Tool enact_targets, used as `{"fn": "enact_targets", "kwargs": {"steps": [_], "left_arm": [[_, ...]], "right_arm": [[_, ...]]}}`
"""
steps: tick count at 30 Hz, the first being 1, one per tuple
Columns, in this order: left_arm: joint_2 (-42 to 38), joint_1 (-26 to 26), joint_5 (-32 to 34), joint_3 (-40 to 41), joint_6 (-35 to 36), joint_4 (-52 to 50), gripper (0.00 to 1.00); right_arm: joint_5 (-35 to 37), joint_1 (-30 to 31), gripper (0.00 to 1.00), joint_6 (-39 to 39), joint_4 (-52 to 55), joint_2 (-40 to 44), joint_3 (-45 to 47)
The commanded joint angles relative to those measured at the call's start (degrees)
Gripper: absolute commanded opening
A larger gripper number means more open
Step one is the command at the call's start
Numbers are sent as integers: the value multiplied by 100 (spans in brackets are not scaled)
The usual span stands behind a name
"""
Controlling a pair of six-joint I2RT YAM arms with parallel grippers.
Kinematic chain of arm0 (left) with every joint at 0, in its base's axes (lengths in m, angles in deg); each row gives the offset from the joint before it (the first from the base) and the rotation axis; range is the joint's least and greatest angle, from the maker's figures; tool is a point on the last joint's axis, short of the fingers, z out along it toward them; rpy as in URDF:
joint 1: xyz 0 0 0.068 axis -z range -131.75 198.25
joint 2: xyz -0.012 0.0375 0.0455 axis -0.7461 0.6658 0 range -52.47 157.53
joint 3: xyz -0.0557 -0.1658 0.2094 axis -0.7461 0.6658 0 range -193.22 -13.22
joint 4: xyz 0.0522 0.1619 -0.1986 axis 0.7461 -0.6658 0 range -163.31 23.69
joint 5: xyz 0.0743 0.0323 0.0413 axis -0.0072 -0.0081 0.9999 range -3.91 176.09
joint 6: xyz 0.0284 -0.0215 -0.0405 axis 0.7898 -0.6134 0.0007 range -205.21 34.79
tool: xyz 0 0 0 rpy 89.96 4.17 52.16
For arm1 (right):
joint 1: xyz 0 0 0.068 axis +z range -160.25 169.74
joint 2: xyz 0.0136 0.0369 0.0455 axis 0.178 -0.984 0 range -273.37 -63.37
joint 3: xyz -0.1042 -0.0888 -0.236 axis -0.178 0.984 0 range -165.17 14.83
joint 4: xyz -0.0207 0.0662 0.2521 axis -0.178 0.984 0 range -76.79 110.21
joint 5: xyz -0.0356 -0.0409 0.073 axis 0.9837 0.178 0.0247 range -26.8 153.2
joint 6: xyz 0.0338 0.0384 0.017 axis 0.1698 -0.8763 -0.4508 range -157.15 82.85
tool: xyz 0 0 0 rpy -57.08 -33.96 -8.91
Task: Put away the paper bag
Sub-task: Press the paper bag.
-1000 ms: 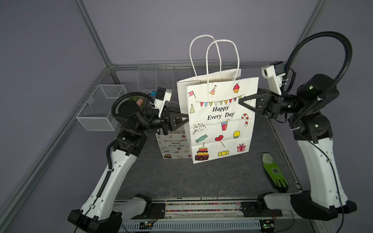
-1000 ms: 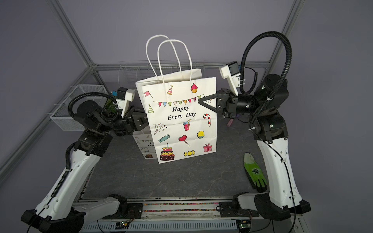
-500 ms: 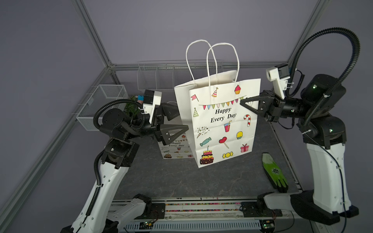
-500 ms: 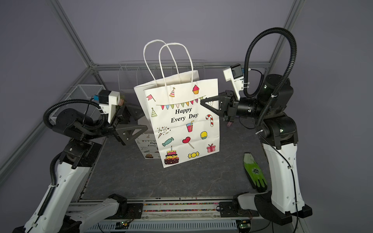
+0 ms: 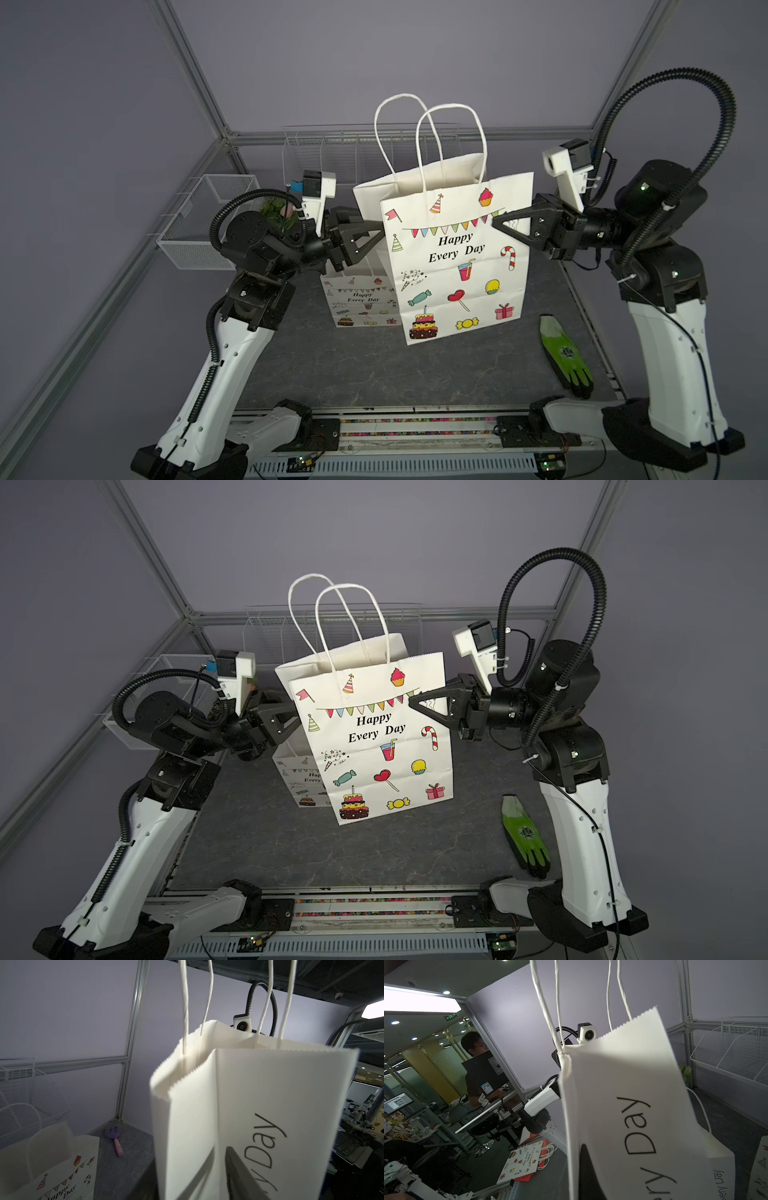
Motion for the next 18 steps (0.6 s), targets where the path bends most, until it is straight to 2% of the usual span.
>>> {"fn": "enact_targets", "kwargs": {"steps": [1,6,7,9,11,13,15,18], "left_arm": [[22,18,97,-96,-109,168,46],[50,47,87,-104,-127,229,20],[36,45,77,-90,-130,245,18],[13,54,60,-89,-166,273,20],[3,56,45,-101,-195,284,32],[-10,63,45,-113,-213,300,38],[-11,82,43,-118,-225,309,38],[43,114,47,-145,-225,296,30]], "right_arm": [[-140,60,7,-144,-438,122,137],[-81,58,7,-76,-407,106,158],[-27,53,7,12,-301,89,128],[82,52,6,214,-8,25,44],[143,55,7,329,144,-24,8],[178,65,7,369,208,-64,8],[238,82,7,435,296,-100,9],[346,128,7,573,473,-134,-24]]}}
